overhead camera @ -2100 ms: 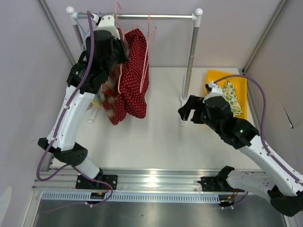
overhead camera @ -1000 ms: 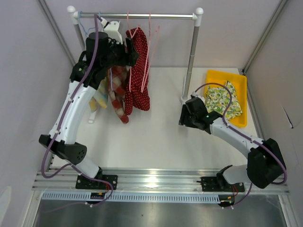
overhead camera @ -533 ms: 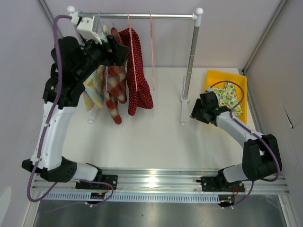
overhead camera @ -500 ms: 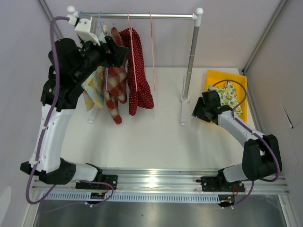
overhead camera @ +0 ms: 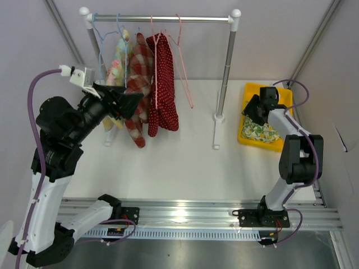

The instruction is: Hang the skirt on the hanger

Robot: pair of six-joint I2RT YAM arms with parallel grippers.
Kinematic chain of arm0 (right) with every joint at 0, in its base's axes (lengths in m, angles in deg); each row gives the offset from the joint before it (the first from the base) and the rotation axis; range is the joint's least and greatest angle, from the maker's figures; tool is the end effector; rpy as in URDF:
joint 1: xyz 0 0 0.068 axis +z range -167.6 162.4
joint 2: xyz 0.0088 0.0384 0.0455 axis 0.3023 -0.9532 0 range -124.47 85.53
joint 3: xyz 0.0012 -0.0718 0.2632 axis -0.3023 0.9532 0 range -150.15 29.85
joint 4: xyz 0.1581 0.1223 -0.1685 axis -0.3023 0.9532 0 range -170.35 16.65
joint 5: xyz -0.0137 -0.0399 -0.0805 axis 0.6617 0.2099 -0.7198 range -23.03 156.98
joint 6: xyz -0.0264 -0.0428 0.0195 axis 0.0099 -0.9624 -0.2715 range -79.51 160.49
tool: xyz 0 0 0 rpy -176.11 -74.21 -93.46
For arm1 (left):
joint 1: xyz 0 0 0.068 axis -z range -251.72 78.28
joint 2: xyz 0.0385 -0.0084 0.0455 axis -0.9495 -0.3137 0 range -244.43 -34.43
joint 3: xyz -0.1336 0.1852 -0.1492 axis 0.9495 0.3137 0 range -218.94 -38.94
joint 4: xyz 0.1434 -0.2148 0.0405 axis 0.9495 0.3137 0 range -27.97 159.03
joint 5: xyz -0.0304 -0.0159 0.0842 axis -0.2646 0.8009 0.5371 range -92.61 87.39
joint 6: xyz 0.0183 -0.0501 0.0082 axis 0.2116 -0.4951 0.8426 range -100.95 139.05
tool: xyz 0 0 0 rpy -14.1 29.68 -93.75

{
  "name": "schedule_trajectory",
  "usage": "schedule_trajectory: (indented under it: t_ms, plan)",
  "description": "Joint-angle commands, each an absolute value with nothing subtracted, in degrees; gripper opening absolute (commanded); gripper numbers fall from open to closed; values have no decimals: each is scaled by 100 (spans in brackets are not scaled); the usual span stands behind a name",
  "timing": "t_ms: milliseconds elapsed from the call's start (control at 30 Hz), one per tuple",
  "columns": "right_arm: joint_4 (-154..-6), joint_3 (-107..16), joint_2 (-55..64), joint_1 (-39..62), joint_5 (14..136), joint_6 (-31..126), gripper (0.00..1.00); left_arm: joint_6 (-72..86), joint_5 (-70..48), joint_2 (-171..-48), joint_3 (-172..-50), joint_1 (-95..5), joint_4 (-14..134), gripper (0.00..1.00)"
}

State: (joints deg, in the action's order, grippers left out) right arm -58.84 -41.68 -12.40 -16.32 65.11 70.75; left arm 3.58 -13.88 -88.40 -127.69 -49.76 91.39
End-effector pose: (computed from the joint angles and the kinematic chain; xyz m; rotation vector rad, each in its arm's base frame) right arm 0.3759 0.0072 0.2385 0.6196 2.3370 0.2149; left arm 0.1276 -0.0588 0.5262 0.2482 1.4941 -0.6716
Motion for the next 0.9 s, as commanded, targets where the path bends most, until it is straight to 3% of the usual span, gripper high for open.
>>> schedule_trajectory:
  t_ms: [0, 233, 367, 467, 600, 700, 867]
  plan:
    - [-6093, -4818, -1641, -1628, 6627, 6844, 67, -116, -2149, -8559, -12175, -4983, 8927, 79]
    - [-6084, -5189, -2187, -1680, 6425, 6783, 67, -135, -2318, -8092, -11207, -4851, 9041, 78]
    - [-6242, -5075, -2266, -1698, 6469, 6818, 55, -117, -2414, -7969, -10856, -4851, 9077, 78]
    - [-6374, -5031, -2293, -1707, 6557, 6756, 42, -134, -2476, -7960, -10679, -4842, 9050, 77]
    - [-6392, -5049, -2320, -1918, 6627, 6783, 17, -134, -2459, -7916, -10372, -4807, 9006, 76]
    - [-6427, -5048, -2232, -1979, 6627, 6748, 6, -108, -2467, -7916, -10284, -4781, 8997, 76]
    - [-6260, -5145, -1925, -2181, 6749, 6817, 0, -38, -2476, -7916, -10116, -4772, 8989, 76]
